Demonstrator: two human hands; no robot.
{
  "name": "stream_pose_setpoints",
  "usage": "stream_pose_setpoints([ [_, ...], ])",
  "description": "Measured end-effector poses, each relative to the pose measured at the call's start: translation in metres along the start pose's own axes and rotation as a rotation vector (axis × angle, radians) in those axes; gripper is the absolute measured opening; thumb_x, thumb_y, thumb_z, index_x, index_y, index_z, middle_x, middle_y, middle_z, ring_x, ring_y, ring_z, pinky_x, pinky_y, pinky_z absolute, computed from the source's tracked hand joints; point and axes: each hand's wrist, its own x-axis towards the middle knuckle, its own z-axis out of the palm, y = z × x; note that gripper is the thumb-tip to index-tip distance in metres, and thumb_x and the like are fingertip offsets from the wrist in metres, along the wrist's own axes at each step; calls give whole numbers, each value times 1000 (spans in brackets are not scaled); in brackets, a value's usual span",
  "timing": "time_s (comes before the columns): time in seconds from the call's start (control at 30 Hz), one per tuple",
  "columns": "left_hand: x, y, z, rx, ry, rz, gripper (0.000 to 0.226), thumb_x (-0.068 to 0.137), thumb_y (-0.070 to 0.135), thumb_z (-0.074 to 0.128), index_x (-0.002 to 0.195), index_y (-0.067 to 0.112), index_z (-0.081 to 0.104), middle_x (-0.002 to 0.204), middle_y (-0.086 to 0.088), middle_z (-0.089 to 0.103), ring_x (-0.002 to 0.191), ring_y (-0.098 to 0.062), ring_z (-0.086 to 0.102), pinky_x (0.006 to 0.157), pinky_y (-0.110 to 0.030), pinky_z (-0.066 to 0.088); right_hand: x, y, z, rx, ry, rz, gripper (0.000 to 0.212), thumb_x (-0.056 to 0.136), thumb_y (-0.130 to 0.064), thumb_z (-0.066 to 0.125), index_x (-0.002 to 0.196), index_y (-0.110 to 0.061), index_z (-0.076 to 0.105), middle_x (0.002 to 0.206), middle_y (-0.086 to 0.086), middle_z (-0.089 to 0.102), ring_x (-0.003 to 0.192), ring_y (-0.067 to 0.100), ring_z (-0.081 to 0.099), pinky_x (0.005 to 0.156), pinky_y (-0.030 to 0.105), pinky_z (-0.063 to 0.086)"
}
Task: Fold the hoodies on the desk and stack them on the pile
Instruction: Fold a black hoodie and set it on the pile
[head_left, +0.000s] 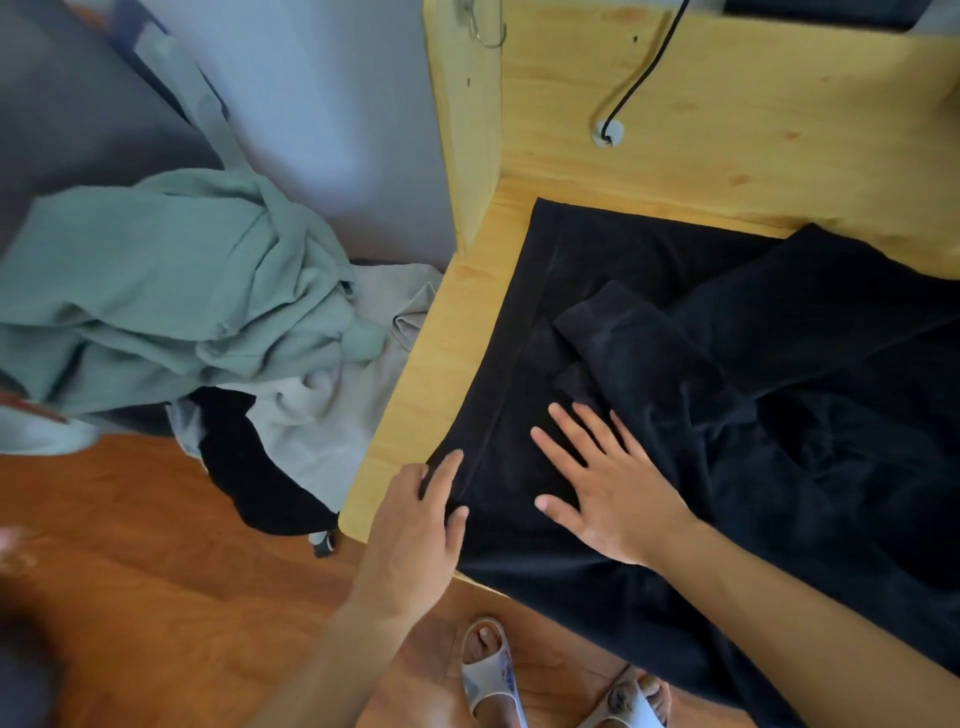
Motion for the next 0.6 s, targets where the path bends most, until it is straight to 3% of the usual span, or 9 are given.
stream_pose_setpoints([
  [0.07, -4, -2, 3, 24, 4, 5, 58, 95, 29, 65, 149, 27, 45, 119, -7, 53, 109, -25, 56, 89, -37, 56, -3, 6, -4, -2, 4, 2, 76, 99, -72, 16, 161, -29, 16, 170, 3, 4, 156, 25, 5, 123, 49, 10],
  [0.13, -5, -5, 3, 22, 2, 46, 59, 93, 29, 70, 147, 29, 45, 119, -6, 53, 107, -26, 57, 87, -38, 56, 2, 1, -13, 9, 54, 33, 70, 99, -67, 26, 154, -27, 39, 164, 4, 30, 150, 26, 28, 120, 46, 18],
  [0.2, -2, -6, -1, 24, -30, 90, 66, 94, 35, 67, 151, 33, 35, 117, 0, 51, 105, -22, 53, 86, -37, 54, 21, -7, -30, 71, 198, 59, 54, 99, -55, 37, 128, -21, 67, 136, 2, 58, 123, 23, 52, 108, 42, 36],
  [0.23, 1, -4, -4, 19, -43, 82, 67, 97, 41, 62, 155, 33, 29, 118, 3, 50, 104, -19, 51, 86, -35, 52, 34, -12, -41, 107, 278, 53, 44, 100, -47, 42, 115, -18, 72, 122, 1, 62, 109, 23, 56, 98, 41, 44],
  [0.3, 10, 4, -10, -66, -5, -71, 61, 102, 46, 49, 156, 25, 29, 121, 4, 48, 104, -17, 54, 83, -29, 49, 70, -20, -63, 153, 383, 23, 27, 99, -28, 52, 102, -11, 74, 106, 5, 63, 94, 25, 57, 83, 41, 51],
  [0.4, 25, 15, -16, -129, 65, -387, 48, 104, 43, 45, 142, 14, 47, 125, -3, 47, 99, -23, 62, 72, -24, 40, 132, -23, -91, 243, 266, 148, 19, 100, -14, 47, 104, -7, 64, 109, 12, 57, 100, 28, 55, 80, 36, 46],
  [0.47, 29, 19, -16, -42, -5, -408, 39, 103, 45, 50, 130, 18, 52, 117, 0, 48, 101, -22, 60, 72, -26, 41, 169, -21, -93, 288, 145, 291, 23, 103, -22, 45, 110, -5, 59, 115, 13, 54, 105, 29, 56, 77, 32, 40],
  [0.6, 32, 25, -18, 119, -132, -447, 32, 101, 57, 47, 102, 25, 43, 87, 9, 47, 99, -19, 53, 77, -34, 41, 203, -22, -82, 502, -45, 705, 74, 93, -59, 57, 139, -4, 40, 135, 14, 45, 118, 32, 55, 73, 38, 40],
])
